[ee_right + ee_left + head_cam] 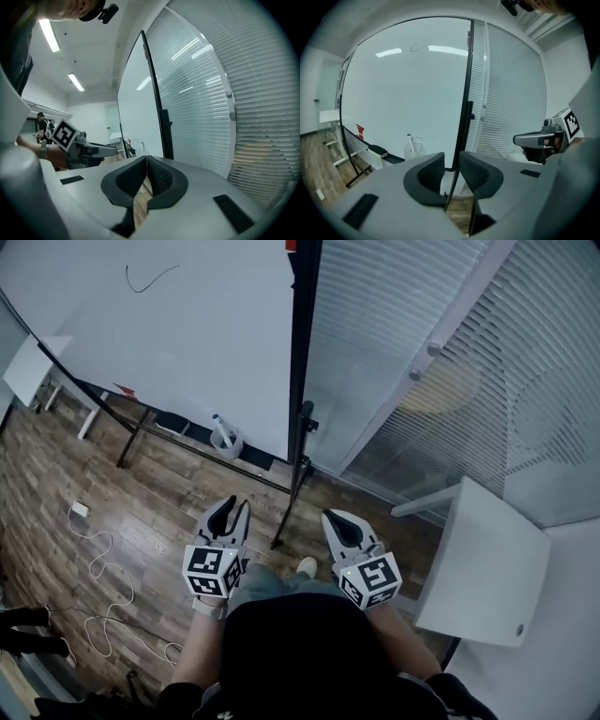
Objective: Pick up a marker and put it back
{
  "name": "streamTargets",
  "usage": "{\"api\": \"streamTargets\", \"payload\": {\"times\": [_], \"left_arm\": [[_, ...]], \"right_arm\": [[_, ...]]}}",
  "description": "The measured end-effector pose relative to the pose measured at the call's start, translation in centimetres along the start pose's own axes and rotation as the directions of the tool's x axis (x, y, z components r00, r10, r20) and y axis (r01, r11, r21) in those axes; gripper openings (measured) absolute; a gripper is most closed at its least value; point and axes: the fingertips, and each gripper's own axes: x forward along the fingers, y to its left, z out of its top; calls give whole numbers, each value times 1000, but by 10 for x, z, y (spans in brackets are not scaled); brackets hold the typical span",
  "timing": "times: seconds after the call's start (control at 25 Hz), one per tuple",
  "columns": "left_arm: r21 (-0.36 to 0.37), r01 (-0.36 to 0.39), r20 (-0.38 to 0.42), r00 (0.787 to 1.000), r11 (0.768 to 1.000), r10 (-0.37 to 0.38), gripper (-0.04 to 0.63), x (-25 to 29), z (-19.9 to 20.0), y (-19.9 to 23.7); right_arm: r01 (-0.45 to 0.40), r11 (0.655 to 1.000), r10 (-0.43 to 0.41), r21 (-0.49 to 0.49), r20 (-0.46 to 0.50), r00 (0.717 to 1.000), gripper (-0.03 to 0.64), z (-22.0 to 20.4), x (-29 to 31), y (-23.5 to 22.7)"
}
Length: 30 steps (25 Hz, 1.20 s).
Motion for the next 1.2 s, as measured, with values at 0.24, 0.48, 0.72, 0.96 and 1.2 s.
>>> {"api": "streamTargets", "payload": {"times": [0.24,0.48,0.72,0.96,1.2], "left_arm": [[-6,-95,8,995,995,95,103,28,17,45],[-5,-136,-22,990,991,136,121,60,24,101],[31,-90,-83,992,995,92,142,96,21,140],[57,-35,-119,992,998,41,160,127,26,166],[63,38,-179,983,997,-27,169,152,20,174]], "right_arm": [[-58,998,57,-24,-26,998,29,16,41,4],[-24,1000,24,-10,-48,999,29,24,80,4],[32,999,-32,10,-63,997,29,26,115,6],[95,995,-95,7,-73,993,29,29,142,5],[153,988,-151,18,-88,985,29,26,154,9]]}}
